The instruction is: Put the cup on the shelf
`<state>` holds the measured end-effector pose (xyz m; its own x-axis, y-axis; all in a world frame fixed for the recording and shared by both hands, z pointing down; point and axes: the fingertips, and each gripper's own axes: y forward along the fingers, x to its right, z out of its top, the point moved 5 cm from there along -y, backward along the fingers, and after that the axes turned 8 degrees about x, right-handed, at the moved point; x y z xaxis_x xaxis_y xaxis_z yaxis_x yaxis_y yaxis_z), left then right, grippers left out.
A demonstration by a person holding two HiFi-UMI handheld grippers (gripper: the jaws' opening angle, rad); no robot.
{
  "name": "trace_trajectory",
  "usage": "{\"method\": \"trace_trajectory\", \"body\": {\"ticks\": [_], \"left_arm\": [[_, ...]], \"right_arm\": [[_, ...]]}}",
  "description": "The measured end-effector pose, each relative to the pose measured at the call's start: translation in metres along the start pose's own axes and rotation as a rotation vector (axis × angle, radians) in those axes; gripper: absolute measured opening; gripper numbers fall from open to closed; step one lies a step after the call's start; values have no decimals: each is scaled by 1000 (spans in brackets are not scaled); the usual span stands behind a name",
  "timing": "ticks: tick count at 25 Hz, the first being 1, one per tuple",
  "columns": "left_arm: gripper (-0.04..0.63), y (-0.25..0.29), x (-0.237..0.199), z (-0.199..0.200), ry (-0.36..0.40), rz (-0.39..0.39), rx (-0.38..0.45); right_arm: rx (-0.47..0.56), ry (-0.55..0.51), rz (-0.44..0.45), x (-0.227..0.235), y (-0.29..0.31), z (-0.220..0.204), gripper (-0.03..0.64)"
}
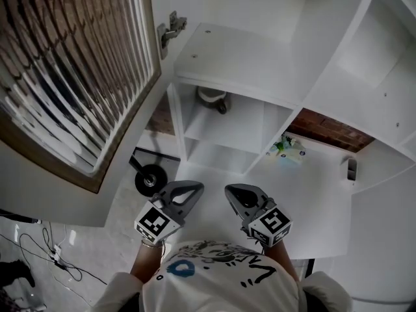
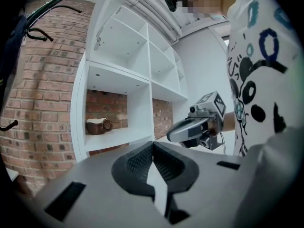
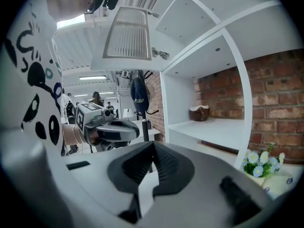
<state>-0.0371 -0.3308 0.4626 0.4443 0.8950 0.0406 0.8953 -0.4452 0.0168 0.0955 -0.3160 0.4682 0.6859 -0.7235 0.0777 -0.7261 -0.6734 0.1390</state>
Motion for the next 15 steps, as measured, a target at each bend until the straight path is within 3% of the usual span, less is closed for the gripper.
{"method": "trace_trajectory", "body": {"ticks": [5, 15], "left_arm": [[15, -4, -2, -2, 3, 7, -3], [15, -5, -1, -3, -4, 8, -5]], "right_arm": [[-60, 4, -2, 4, -3, -9, 26], [-57, 23, 9, 3, -3, -11, 26]]}}
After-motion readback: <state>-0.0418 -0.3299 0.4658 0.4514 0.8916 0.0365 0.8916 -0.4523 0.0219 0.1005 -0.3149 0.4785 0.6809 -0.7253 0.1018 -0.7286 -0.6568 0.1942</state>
